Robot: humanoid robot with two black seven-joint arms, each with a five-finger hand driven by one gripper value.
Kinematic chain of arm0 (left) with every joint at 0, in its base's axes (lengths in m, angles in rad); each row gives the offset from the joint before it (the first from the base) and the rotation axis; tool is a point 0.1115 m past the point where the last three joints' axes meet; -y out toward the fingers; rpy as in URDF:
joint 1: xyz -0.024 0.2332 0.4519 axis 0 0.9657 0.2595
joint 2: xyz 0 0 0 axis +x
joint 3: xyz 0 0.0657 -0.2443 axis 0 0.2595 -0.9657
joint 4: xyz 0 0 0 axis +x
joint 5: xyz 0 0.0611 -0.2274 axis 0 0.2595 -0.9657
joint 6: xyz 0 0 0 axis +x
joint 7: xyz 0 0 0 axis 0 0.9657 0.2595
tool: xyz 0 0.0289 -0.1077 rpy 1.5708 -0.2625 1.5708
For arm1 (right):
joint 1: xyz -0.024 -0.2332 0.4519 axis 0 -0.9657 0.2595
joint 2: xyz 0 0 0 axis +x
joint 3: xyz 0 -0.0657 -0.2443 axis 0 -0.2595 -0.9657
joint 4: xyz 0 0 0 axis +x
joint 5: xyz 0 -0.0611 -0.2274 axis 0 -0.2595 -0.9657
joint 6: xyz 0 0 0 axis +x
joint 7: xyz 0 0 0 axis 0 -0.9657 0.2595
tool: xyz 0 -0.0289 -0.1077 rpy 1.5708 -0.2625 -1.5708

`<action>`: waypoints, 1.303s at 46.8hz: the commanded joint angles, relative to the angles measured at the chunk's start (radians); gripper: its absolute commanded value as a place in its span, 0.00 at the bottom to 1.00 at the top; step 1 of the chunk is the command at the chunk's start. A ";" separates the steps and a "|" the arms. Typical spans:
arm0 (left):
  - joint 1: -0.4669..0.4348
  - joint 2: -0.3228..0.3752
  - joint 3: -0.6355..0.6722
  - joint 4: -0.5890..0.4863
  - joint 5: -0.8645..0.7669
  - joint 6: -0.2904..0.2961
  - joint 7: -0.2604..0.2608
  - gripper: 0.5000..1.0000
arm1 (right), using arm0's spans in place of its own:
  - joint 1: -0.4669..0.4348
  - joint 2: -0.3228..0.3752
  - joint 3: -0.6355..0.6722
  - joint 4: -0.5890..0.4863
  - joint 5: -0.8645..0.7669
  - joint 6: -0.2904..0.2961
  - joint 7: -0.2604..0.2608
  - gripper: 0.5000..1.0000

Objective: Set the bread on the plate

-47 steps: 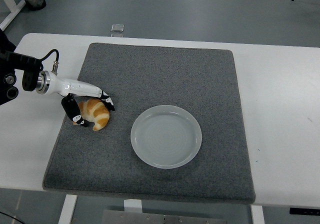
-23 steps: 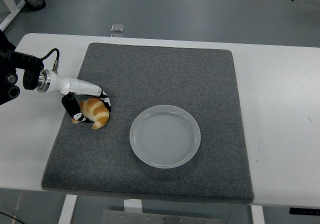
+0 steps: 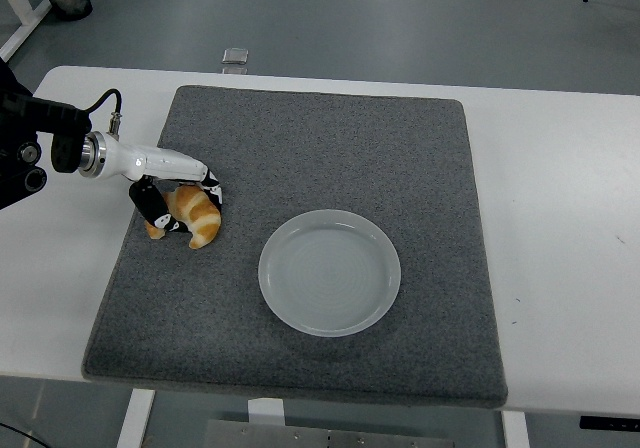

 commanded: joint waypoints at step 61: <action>-0.439 -0.043 -0.111 -0.137 -0.323 -0.087 -0.071 0.00 | -0.001 0.000 0.000 0.000 0.000 0.000 0.001 0.90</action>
